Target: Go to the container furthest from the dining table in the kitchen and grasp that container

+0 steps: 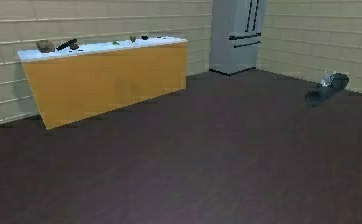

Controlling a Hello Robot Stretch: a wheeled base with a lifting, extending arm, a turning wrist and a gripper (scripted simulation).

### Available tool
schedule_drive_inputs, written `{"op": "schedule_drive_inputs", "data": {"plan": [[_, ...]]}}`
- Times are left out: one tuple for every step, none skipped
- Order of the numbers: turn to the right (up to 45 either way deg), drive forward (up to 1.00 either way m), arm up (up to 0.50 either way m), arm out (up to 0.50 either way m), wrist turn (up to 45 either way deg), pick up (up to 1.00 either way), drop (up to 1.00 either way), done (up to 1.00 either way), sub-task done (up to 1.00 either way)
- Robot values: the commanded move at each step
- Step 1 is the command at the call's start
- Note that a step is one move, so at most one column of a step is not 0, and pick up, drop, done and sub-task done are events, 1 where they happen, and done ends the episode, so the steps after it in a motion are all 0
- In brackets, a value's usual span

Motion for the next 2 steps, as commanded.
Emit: {"op": "schedule_drive_inputs", "data": {"plan": [[0.0, 0.45, 0.0, 0.0, 0.0, 0.0, 0.0, 0.0, 0.0], [45.0, 0.0, 0.0, 0.0, 0.0, 0.0, 0.0, 0.0, 0.0]]}}
